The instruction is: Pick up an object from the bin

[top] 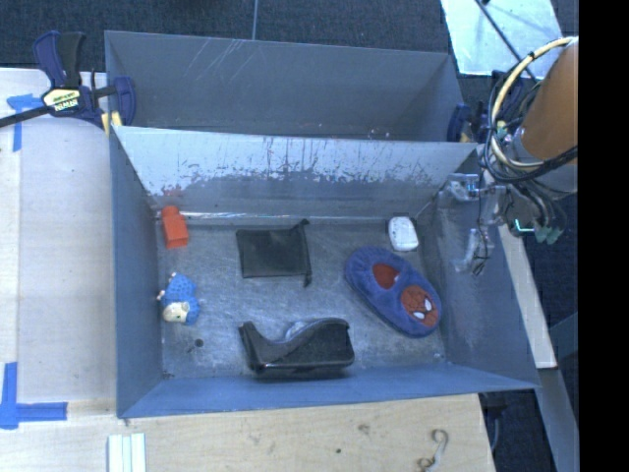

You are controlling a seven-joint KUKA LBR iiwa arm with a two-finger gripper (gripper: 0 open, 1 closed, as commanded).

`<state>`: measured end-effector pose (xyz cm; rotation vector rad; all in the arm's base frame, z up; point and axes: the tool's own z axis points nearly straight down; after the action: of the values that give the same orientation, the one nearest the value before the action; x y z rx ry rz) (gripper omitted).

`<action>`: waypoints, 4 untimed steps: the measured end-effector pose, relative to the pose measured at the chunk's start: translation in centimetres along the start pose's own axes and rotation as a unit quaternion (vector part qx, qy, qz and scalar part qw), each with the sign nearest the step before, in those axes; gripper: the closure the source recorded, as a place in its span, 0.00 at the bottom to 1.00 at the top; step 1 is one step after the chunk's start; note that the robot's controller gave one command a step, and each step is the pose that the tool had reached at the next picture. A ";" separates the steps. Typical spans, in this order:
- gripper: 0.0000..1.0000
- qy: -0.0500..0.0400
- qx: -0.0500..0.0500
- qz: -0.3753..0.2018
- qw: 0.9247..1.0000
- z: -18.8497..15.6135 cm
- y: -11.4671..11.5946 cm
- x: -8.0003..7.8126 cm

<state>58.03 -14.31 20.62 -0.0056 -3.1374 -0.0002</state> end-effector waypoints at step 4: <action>0.00 0.000 -0.001 0.386 0.922 13.6 9.1 1.8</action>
Offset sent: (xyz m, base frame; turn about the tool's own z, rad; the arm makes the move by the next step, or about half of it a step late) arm 0.0221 0.0594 -0.1362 0.1819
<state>56.23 -5.22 7.01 -1.2175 -2.8917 -0.0003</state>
